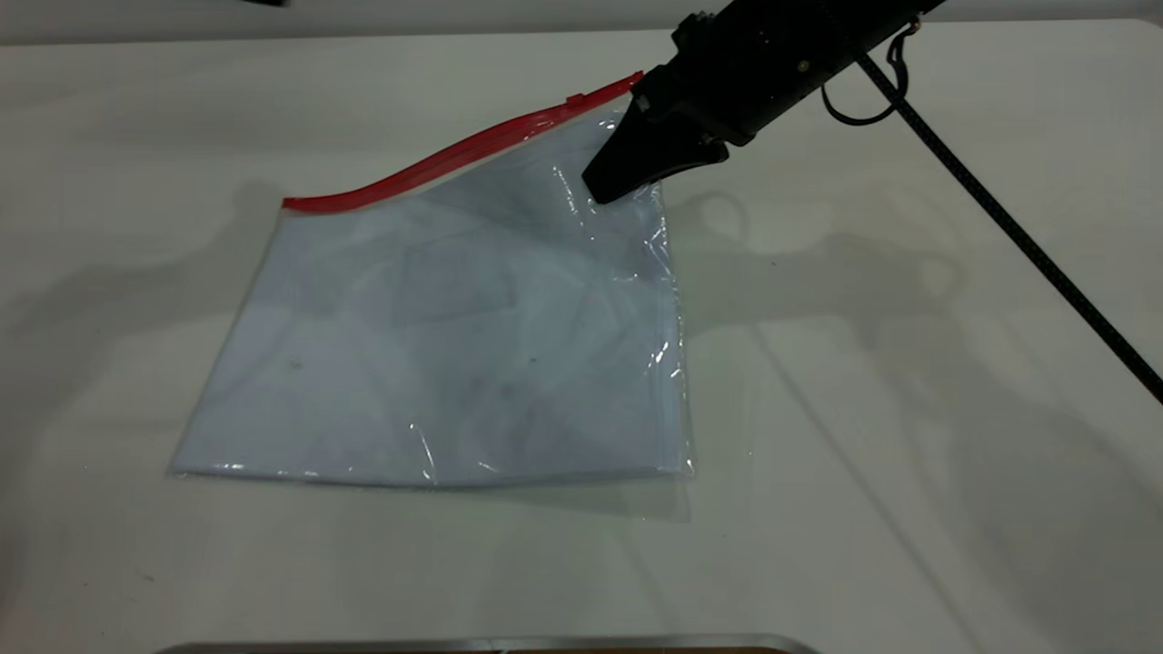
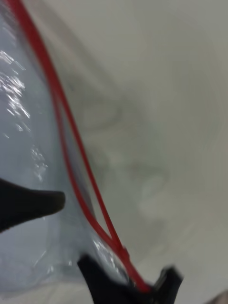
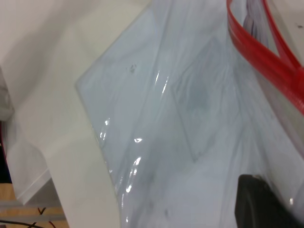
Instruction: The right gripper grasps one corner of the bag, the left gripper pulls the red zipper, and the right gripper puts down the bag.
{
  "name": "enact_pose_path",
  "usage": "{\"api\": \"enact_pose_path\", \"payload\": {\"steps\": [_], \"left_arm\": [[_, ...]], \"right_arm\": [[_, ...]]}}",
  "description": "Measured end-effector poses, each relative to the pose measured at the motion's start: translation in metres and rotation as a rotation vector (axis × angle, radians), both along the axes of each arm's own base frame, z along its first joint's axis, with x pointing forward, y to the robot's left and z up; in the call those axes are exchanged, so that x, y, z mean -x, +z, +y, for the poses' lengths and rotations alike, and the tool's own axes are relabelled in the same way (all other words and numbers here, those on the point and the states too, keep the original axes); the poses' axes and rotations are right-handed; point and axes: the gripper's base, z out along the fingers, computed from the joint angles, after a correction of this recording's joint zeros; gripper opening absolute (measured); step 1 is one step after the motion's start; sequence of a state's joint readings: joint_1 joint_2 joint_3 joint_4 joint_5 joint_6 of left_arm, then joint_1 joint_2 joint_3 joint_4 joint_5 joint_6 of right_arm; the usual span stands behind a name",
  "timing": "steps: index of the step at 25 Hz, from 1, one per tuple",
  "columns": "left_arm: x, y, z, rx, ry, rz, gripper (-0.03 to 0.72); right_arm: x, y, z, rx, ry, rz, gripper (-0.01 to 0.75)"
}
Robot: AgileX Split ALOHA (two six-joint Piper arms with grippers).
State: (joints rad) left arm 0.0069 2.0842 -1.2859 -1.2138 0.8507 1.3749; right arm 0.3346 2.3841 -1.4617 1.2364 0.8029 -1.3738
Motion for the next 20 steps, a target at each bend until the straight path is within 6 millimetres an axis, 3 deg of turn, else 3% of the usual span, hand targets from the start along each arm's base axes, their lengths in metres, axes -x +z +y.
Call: {"api": "enact_pose_path", "payload": {"steps": [5, 10, 20], "left_arm": [[-0.023, -0.024, -0.041, 0.023, -0.24, 0.015, 0.586], [-0.033, -0.039, -0.075, 0.023, -0.42, 0.013, 0.586], [-0.035, -0.065, -0.103, -0.002, -0.498, -0.004, 0.586]], "right_arm": [[0.006, 0.0, 0.011, -0.005, 0.057, -0.028, 0.034], [0.008, 0.001, 0.014, -0.008, 0.068, -0.031, 0.034], [0.008, 0.001, 0.014, -0.014, 0.085, -0.042, 0.034]]}}
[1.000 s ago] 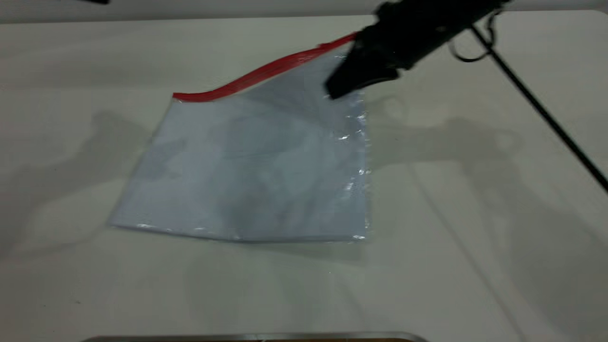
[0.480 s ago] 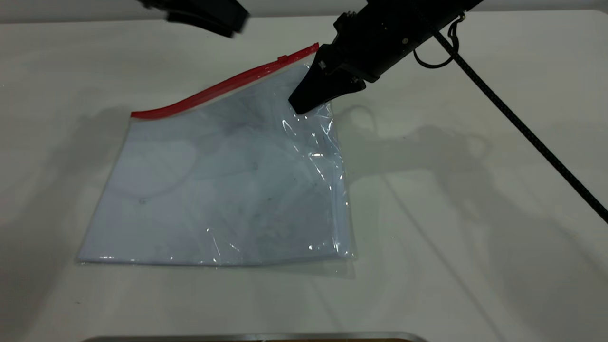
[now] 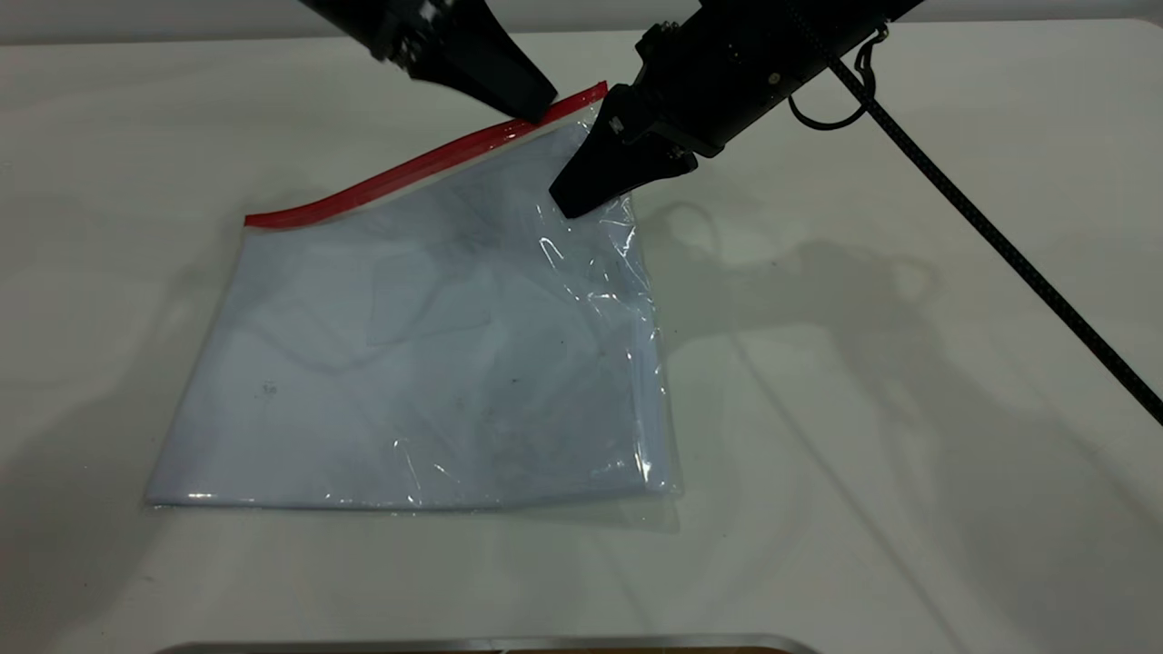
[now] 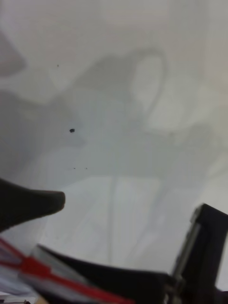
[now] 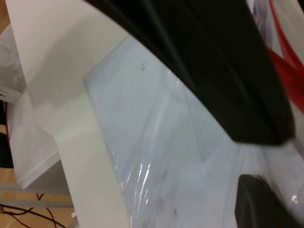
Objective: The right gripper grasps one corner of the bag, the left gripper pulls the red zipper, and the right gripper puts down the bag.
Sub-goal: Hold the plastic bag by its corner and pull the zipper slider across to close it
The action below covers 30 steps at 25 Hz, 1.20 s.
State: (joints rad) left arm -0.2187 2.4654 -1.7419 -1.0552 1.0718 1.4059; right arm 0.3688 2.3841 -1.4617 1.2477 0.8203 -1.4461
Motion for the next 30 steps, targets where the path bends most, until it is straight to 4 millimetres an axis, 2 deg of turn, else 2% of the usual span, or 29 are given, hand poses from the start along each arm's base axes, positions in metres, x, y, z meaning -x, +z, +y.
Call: {"api": "enact_pose_path", "payload": {"steps": [3, 6, 15, 18, 22, 30], "left_arm": [[0.001, -0.003, -0.004, -0.003, -0.007, 0.002, 0.58], [0.001, -0.004, -0.004, -0.004, -0.005, -0.002, 0.529], [0.001, -0.004, -0.004, 0.002, -0.019, -0.026, 0.233], [0.001, -0.003, -0.004, 0.007, -0.028, -0.035, 0.163], [0.0, -0.002, -0.005, 0.02, -0.038, -0.057, 0.125], [-0.003, 0.001, -0.006, 0.041, -0.018, -0.069, 0.123]], "right_arm": [[0.0, 0.0, 0.0, -0.002, 0.004, -0.001, 0.034], [0.0, 0.0, 0.0, -0.003, 0.004, -0.002, 0.034], [0.0, 0.0, 0.0, -0.007, -0.002, -0.002, 0.034], [-0.001, 0.001, -0.001, -0.008, -0.005, -0.001, 0.034], [-0.005, 0.001, -0.01, -0.02, -0.018, 0.012, 0.034], [-0.015, 0.016, -0.036, -0.047, -0.031, 0.0, 0.034]]}}
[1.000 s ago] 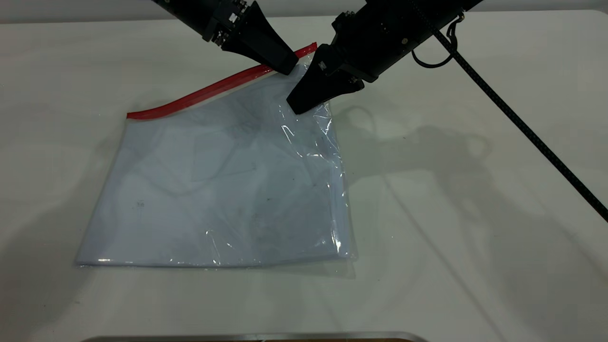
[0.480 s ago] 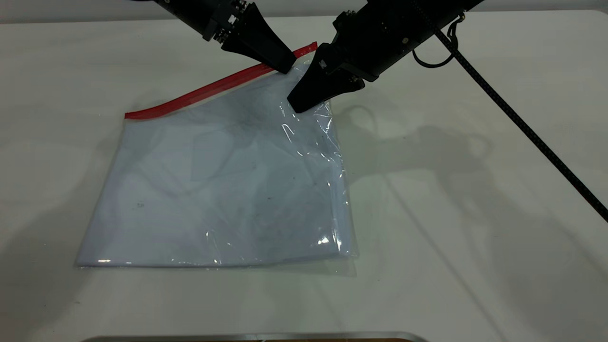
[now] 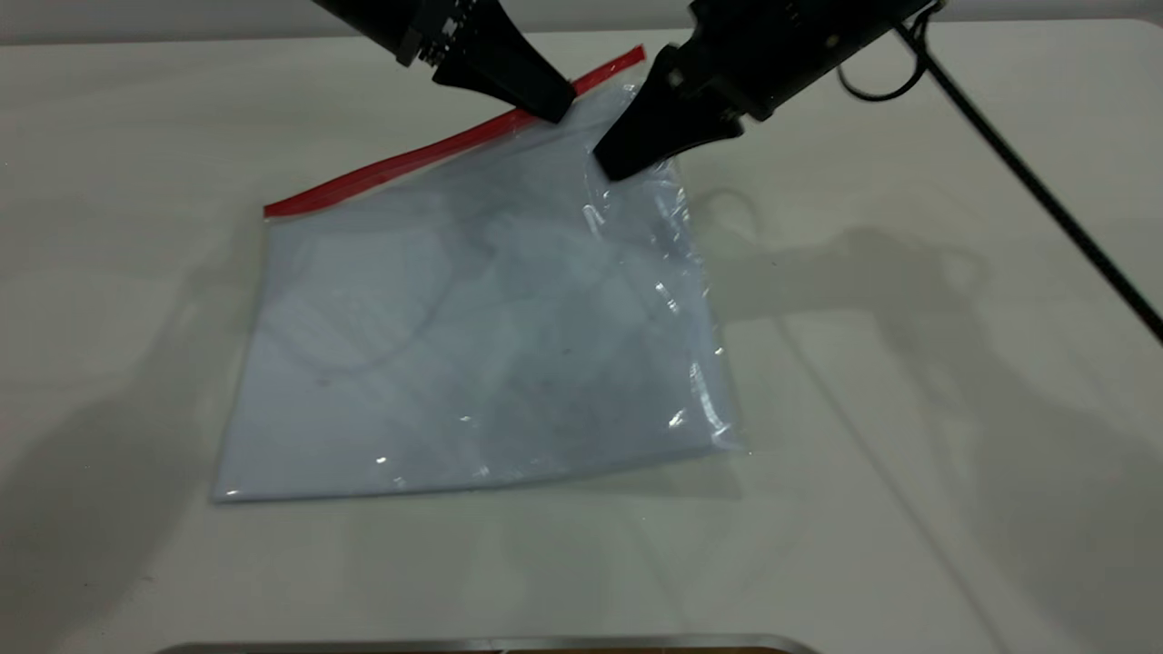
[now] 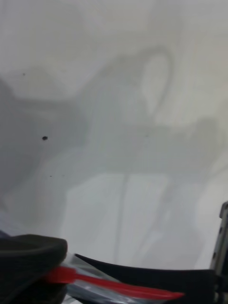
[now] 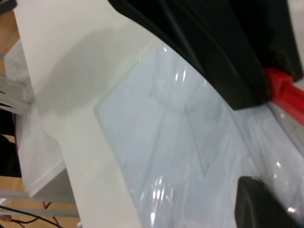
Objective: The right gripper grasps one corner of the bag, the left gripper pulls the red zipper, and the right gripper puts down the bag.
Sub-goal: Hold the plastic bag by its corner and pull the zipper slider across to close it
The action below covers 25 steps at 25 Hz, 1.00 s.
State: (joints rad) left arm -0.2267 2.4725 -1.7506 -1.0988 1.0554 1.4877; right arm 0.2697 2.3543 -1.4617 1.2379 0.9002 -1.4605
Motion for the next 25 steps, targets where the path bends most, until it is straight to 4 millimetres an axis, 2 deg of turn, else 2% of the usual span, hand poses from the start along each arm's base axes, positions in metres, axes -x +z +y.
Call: {"api": "enact_pose_path", "payload": {"steps": [4, 9, 17, 21, 25], "left_arm": [[-0.004, 0.0, 0.01, -0.002, 0.022, -0.001, 0.125], [-0.01, -0.003, 0.034, -0.038, 0.048, -0.01, 0.126], [-0.017, -0.009, 0.076, -0.118, 0.105, 0.019, 0.13], [-0.016, -0.001, 0.072, -0.017, 0.121, 0.066, 0.142], [-0.015, 0.013, 0.056, 0.084, 0.105, 0.062, 0.177]], "right_arm": [[-0.004, 0.004, -0.015, -0.022, -0.011, 0.013, 0.034], [-0.012, 0.005, -0.033, -0.04, -0.065, 0.01, 0.034], [-0.019, 0.008, -0.041, -0.077, -0.118, -0.006, 0.034], [-0.018, 0.008, -0.039, -0.076, -0.115, -0.009, 0.034], [-0.014, 0.008, -0.027, -0.071, -0.084, -0.012, 0.034]]}}
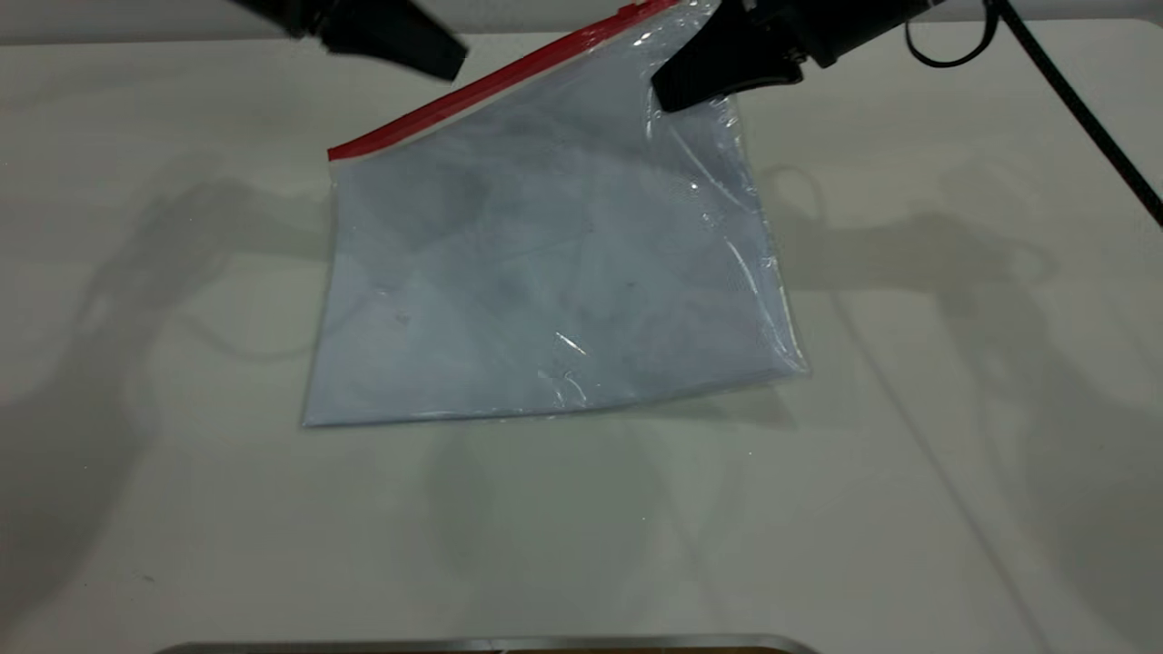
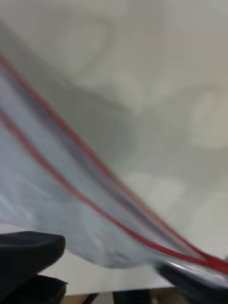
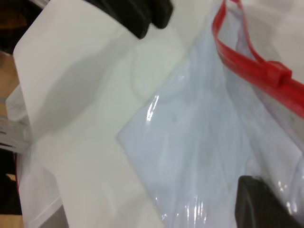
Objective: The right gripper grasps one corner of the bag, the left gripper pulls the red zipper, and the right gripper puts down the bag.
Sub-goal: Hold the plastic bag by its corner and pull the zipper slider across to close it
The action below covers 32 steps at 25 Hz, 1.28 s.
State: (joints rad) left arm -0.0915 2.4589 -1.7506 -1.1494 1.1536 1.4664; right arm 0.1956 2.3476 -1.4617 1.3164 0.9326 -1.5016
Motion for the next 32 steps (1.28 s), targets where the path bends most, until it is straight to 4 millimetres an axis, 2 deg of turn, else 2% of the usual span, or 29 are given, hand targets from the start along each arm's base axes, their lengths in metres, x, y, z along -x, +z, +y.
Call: {"api": "enact_pose_path", "payload": {"steps": [2, 8, 11, 20, 27, 32], "left_arm": [[0.001, 0.004, -0.008, 0.006, -0.021, -0.022, 0.225], [0.004, 0.003, -0.036, -0.013, -0.066, -0.094, 0.443], [0.007, 0.003, -0.045, -0.011, -0.098, -0.122, 0.475], [0.005, 0.01, -0.051, -0.006, -0.113, -0.158, 0.464], [0.005, 0.01, -0.051, -0.006, -0.114, -0.16, 0.333], [0.006, 0.009, -0.052, 0.002, -0.123, -0.141, 0.304]], "right_arm": [[0.003, 0.0, 0.009, 0.001, 0.02, -0.001, 0.034], [0.015, 0.0, 0.036, 0.003, 0.087, -0.004, 0.034], [0.018, 0.0, 0.042, 0.004, 0.104, -0.005, 0.034], [0.018, 0.0, 0.042, 0.007, 0.109, -0.007, 0.034], [0.018, 0.0, 0.042, 0.007, 0.109, -0.008, 0.034], [0.018, -0.001, 0.042, 0.008, 0.109, -0.008, 0.034]]}}
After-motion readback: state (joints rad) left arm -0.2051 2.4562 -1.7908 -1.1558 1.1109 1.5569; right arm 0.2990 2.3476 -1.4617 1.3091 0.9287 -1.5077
